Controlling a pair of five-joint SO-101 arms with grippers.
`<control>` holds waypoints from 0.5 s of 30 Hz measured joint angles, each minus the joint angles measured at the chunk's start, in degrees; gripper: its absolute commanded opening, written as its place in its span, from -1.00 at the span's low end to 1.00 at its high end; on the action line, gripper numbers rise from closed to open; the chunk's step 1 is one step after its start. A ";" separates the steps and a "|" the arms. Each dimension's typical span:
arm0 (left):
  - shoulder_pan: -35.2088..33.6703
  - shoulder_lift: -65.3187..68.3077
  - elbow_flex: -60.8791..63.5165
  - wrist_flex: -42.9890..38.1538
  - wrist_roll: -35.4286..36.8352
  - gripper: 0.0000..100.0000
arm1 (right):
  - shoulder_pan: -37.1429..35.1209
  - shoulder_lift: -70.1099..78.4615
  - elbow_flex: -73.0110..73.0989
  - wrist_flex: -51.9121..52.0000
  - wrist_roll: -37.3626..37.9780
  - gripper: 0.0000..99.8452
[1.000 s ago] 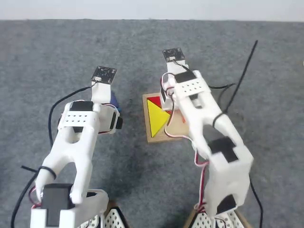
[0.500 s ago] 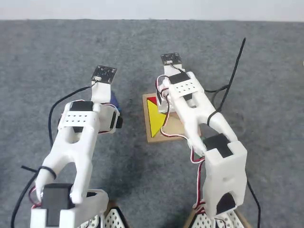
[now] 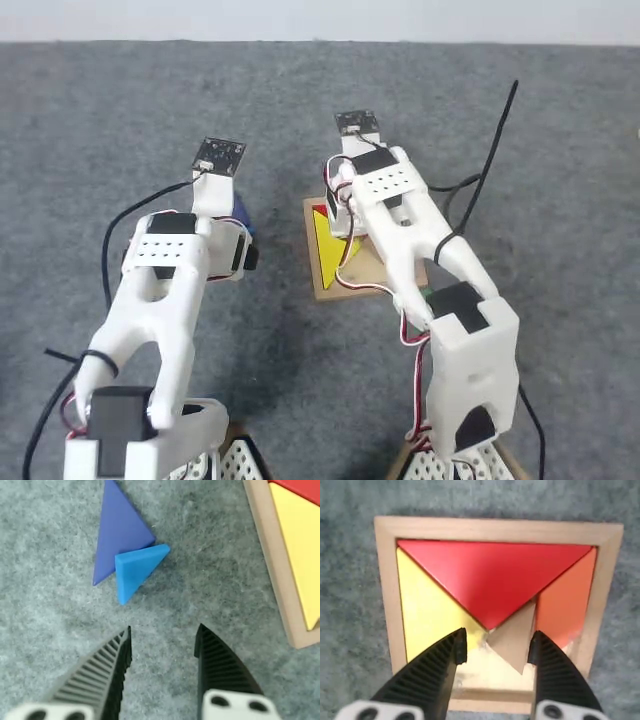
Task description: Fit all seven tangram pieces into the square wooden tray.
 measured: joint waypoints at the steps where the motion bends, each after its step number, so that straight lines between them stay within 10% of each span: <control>1: 0.00 0.00 0.00 0.00 0.00 -0.60 | 0.00 -0.97 0.00 0.18 0.00 -0.60; 15: 0.00 0.00 0.00 0.00 0.00 -0.60 | -1.85 -6.59 13.80 -8.79 1.85 -0.60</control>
